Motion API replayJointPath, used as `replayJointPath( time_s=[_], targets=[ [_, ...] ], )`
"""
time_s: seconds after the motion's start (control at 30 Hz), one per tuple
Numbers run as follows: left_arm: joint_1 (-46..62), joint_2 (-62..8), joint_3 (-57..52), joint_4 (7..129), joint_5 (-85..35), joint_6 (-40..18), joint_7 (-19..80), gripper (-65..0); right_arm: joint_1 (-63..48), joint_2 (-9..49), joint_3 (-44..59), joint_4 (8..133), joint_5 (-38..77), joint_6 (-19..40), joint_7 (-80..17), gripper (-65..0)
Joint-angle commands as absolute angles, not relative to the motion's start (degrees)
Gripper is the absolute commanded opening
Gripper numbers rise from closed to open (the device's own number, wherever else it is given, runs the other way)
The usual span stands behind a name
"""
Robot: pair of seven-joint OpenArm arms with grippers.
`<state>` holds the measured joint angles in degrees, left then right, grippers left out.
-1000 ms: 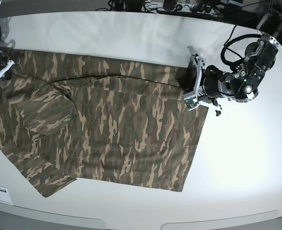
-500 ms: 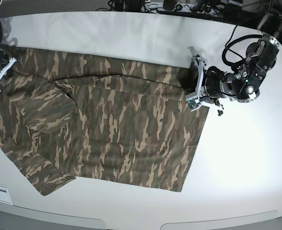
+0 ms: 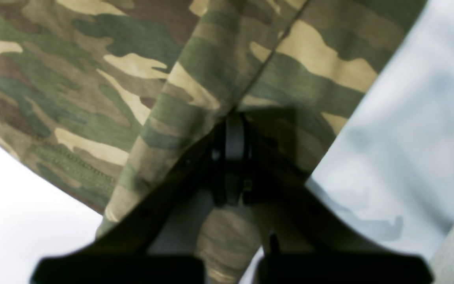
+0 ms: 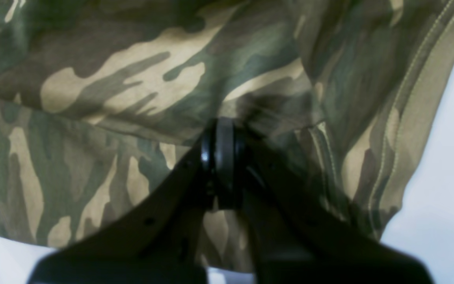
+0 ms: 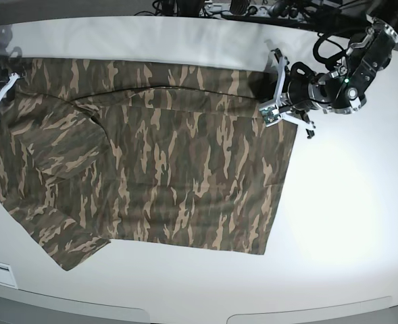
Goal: Fold the T-shirt properly
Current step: 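Pull the grasped shirt edge toward the robot with the left gripper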
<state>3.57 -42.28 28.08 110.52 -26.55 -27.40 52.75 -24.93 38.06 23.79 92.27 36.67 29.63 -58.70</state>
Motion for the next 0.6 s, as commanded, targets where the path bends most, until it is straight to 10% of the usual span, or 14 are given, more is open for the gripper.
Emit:
replayJointPath(
  time_s=[0.0, 0.57],
  targets=[
    [6.24, -43.38, 28.91, 110.45, -25.63, -28.69, 59.2, -65.0, -25.78, 38.89, 23.99, 92.31, 35.64, 29.78, -61.17, -65.0],
    [16.49, -46.65, 28.71, 119.7, -13.76, -26.0, 58.5, -65.0, -31.73, 38.76, 24.01, 92.33, 36.4, 29.15, -61.87, -65.0]
  ],
)
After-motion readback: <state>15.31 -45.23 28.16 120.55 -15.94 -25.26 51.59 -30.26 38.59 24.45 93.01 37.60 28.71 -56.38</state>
